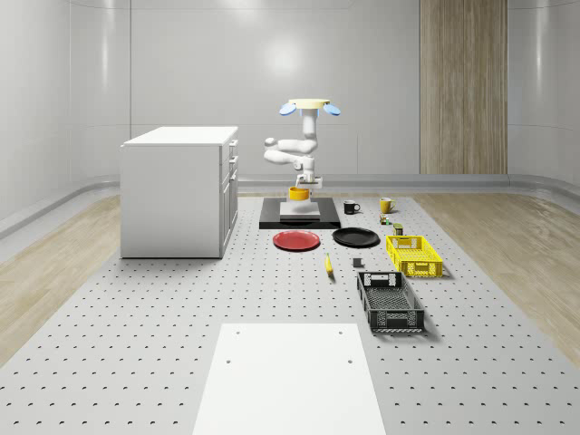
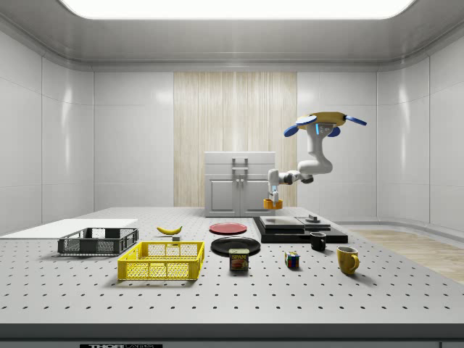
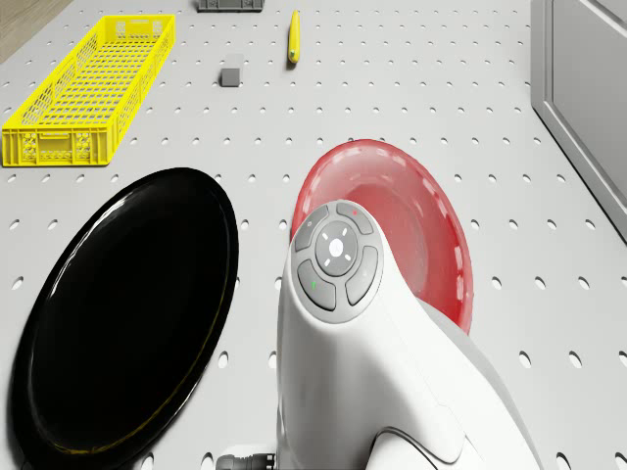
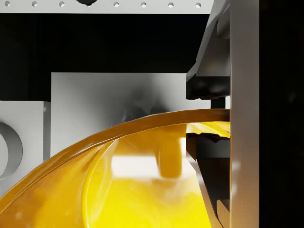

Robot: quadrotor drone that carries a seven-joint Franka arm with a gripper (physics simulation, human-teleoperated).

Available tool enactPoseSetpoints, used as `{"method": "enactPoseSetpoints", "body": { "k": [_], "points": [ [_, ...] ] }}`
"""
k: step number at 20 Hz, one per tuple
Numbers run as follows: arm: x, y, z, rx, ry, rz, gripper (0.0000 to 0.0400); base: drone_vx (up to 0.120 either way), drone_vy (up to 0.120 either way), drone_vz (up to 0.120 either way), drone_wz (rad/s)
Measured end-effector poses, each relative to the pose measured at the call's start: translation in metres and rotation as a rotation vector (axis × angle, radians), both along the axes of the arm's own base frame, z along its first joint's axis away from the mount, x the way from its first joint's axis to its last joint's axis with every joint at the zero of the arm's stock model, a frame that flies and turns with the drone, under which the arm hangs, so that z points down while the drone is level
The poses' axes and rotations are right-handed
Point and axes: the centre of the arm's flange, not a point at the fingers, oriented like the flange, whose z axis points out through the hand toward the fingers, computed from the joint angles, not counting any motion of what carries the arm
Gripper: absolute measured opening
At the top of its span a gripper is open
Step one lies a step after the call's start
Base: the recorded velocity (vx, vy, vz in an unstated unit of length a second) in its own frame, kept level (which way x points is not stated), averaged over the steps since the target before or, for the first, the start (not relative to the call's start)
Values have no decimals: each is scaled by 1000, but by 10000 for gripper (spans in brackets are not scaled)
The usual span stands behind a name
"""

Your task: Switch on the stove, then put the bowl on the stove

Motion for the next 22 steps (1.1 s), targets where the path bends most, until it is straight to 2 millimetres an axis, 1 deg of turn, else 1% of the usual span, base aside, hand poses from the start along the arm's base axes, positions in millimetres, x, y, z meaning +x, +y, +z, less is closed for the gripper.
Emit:
{"method": "enactPoseSetpoints", "body": {
  "k": [4,9,13,19,20,21,22],
  "points": [
    [0,0,8,0,0,-1,102,0,0,0,0],
    [0,0,28,0,0,-6,102,0,0,0,0],
    [0,0,44,0,0,-8,102,0,0,-90,0],
    [0,0,61,0,0,-6,102,0,0,0,0],
    [0,0,63,0,0,-5,125,0,0,0,0],
    [0,0,65,0,0,-3,186,0,0,0,0],
    [0,0,66,0,0,-1,233,0,0,0,0]
  ]
}}
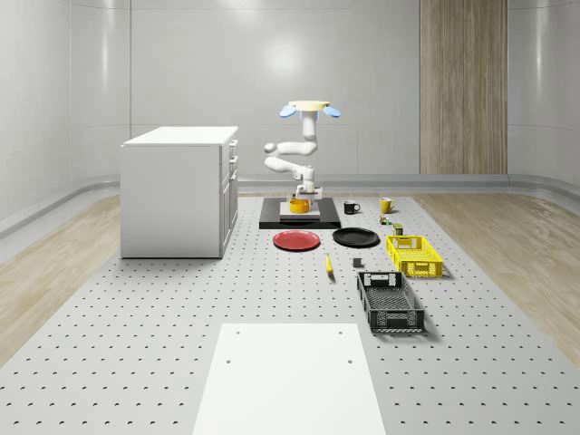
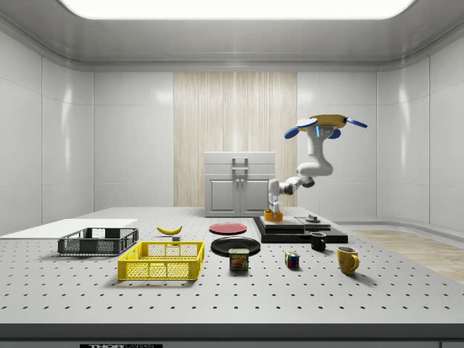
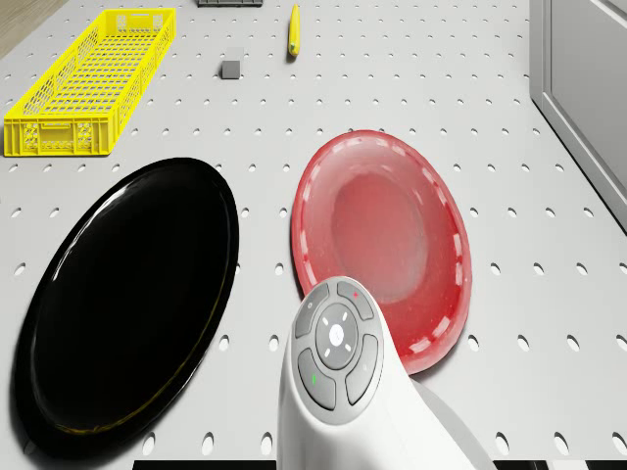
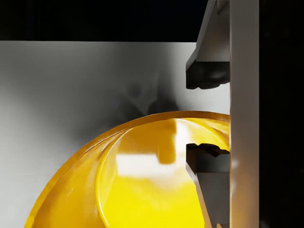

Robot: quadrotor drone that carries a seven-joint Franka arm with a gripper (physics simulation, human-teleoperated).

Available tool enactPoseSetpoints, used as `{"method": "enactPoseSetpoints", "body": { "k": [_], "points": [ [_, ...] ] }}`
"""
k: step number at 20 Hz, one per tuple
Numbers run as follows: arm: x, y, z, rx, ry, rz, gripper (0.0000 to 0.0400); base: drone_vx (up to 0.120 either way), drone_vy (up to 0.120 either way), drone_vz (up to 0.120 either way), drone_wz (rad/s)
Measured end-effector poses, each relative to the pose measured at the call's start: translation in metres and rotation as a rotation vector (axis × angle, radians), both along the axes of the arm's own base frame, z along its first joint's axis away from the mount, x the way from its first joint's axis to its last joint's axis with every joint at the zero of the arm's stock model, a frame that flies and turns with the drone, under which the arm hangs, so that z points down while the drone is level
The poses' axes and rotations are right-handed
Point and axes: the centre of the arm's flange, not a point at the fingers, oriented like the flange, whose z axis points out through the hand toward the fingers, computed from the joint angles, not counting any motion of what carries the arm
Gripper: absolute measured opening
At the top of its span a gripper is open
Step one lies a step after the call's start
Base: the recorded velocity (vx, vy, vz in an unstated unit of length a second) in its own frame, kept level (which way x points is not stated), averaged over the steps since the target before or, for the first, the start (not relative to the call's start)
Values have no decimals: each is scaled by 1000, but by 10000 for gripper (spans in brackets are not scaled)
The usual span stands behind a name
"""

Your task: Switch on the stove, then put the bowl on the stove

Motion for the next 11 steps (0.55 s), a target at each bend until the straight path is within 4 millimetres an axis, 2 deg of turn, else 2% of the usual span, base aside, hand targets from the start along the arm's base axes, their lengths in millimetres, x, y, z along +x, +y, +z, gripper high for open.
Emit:
{"method": "enactPoseSetpoints", "body": {
  "k": [2,4,7,11],
  "points": [
    [0,0,-1,0,0,3,299,0,0,0,0],
    [0,0,-6,0,0,6,339,0,0,0,0],
    [0,0,-13,0,0,8,371,0,0,0,0],
    [0,0,-18,0,0,10,387,0,0,0,0]
  ]
}}
